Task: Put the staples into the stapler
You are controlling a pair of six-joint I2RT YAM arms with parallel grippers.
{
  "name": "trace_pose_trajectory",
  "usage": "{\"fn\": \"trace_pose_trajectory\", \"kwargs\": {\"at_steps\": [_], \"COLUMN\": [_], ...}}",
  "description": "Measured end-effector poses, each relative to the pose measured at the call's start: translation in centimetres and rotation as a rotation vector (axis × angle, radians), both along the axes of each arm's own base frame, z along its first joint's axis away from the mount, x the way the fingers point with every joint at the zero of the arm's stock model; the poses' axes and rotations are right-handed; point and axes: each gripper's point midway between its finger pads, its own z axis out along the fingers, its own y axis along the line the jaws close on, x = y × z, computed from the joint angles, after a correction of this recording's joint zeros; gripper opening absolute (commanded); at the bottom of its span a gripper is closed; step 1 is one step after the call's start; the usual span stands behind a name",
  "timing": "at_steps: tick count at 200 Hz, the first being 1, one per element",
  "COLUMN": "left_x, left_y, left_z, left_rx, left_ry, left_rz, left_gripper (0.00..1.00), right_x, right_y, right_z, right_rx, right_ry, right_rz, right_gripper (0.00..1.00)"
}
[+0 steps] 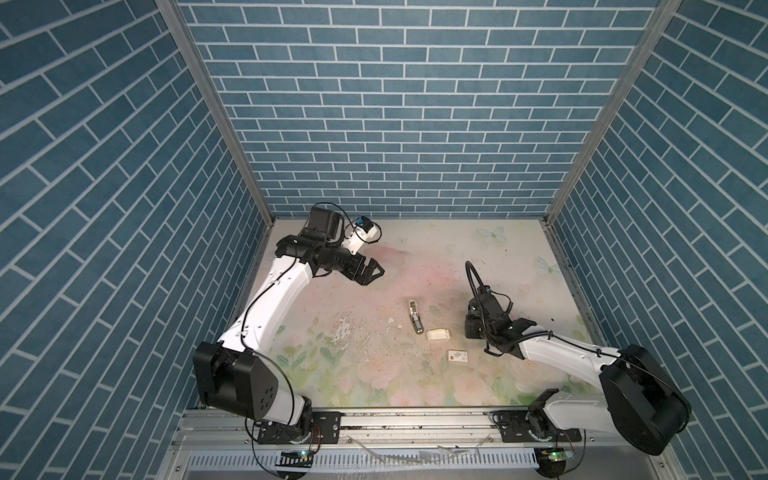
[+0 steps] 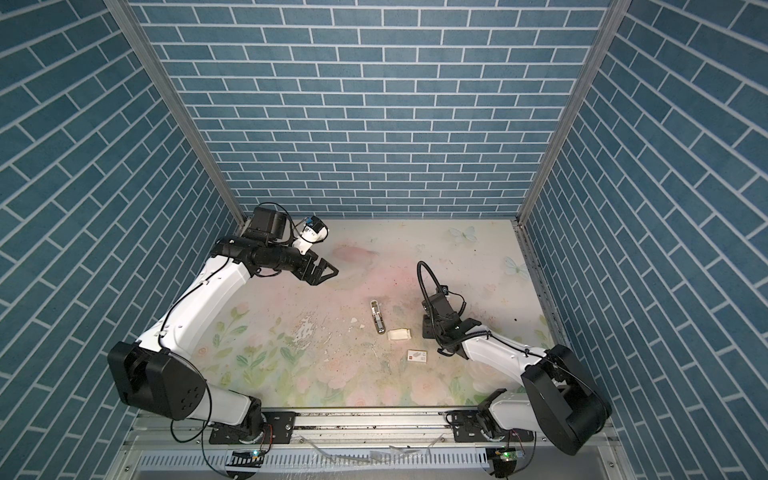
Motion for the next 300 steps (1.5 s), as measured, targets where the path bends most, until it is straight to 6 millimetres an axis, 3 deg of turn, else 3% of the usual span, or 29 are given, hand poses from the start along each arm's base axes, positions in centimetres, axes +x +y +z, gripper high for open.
{"fn": "trace_pose_trajectory", "kwargs": {"at_steps": [300], "left_x": [-0.11], "left_y": [0.01], "left_z": [-0.73], "left_rx": [0.001], "left_ry": [0.014], "left_rz": [0.001], "left_gripper": [0.99], "right_x": [-0.83], "right_y": [-0.28], "right_z": [-0.59], "right_rx": [0.013], "right_ry": [0.009], "right_rz": [0.009], "right_gripper": [0.09]}}
